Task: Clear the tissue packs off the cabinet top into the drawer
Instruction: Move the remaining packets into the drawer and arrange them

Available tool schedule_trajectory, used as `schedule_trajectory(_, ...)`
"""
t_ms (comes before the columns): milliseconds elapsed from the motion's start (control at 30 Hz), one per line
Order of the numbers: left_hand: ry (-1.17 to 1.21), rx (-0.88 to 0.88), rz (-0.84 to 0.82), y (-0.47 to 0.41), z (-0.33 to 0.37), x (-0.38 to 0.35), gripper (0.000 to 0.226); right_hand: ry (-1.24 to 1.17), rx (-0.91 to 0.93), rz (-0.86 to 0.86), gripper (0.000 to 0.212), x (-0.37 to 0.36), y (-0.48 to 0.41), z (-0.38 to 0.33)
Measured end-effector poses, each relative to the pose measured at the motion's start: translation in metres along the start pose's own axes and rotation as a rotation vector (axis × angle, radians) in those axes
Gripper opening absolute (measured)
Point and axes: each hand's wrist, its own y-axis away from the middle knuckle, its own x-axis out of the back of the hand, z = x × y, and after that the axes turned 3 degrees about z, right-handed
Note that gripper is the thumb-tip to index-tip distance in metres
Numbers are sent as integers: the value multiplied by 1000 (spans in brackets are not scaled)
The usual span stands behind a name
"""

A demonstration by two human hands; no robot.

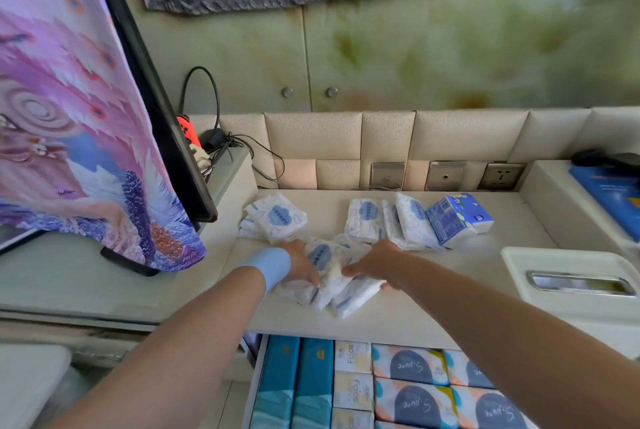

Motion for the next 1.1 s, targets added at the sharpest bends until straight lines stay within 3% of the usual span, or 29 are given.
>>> schedule_trajectory(133,13,-23,17,18,14,-4,98,-215,48,-85,82,8,18,19)
schedule_trajectory(233,83,-108,89,40,25,-6,82,-294,66,-144,54,18,42,35)
schedule_trajectory(333,36,-165,61,70,32,-5,82,-314,111,-154,36,26,70,47)
schedule_trajectory(533,139,-278,98,131,16,-42,69,-422,66,-154,28,20,134,84)
schedule_trajectory(667,328,-242,142,153,-6,-83,49,-526,-20,-136,24,-2,167,116)
schedule_trajectory(767,469,-214,196,172,-18,-106,23,-613,-137,-44,20,-19,178,144)
schedule_trajectory(833,492,-189,247,186,-23,-116,25,-682,-239,54,18,-24,181,165)
schedule_trajectory(933,547,-177,274,200,-29,-123,21,-716,-330,213,29,-22,183,188)
schedule_trajectory(1033,797,-166,249,212,-33,-125,32,-363,-258,372,63,-17,193,200)
schedule_trajectory(1100,910,-179,224,219,-32,-125,42,-147,-158,422,71,-15,197,202)
